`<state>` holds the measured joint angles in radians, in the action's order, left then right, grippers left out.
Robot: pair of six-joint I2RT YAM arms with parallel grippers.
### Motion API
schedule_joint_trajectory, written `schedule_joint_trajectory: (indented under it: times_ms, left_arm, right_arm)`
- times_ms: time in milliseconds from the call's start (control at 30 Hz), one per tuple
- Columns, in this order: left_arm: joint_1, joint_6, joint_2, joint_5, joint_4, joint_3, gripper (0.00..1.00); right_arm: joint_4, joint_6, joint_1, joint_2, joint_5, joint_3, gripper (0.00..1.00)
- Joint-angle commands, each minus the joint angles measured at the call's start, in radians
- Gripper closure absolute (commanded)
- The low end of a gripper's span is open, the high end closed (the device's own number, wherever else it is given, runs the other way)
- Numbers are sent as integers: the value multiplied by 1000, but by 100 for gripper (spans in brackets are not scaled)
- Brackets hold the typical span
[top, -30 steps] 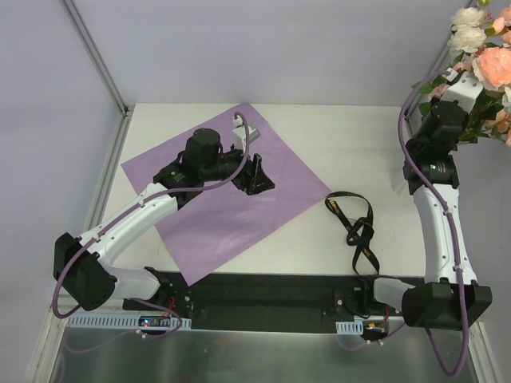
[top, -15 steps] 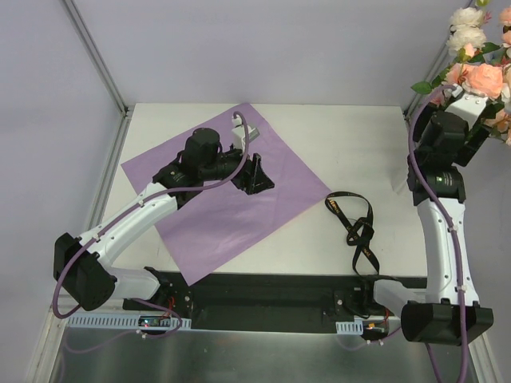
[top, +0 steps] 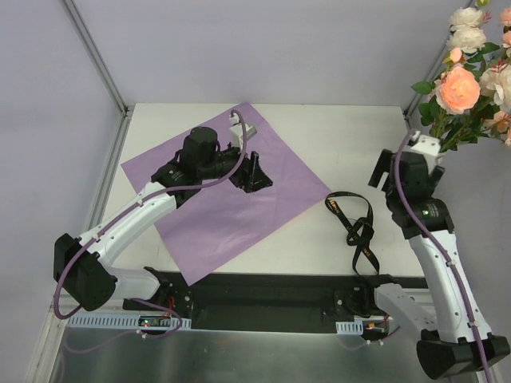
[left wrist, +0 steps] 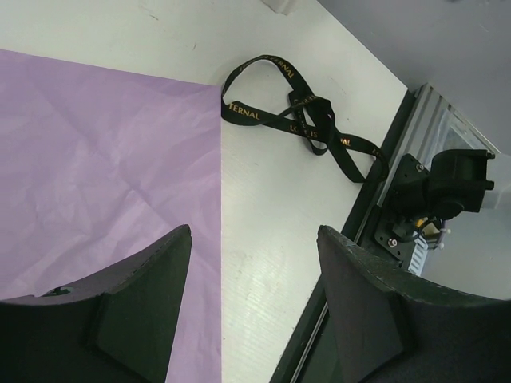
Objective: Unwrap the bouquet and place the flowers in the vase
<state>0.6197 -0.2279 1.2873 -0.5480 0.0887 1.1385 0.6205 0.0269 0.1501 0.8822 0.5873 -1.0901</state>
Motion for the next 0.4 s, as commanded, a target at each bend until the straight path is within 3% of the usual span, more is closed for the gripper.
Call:
schedule_joint_trajectory:
  times_ms: [0, 167, 300, 367]
  left_arm:
    - [-20, 12, -37, 17, -21, 32, 36]
    - [-25, 39, -62, 49, -21, 23, 36]
    - [-25, 39, -100, 105, -33, 3, 36]
    - [-25, 13, -150, 108, -33, 7, 36]
  right_arm:
    - [84, -103, 240, -32, -30, 96, 3]
    - [19, -231, 587, -8, 29, 136, 3]
    - [-108, -132, 953, 11, 184, 127, 4]
    - [-134, -90, 1041, 11, 330, 49, 4]
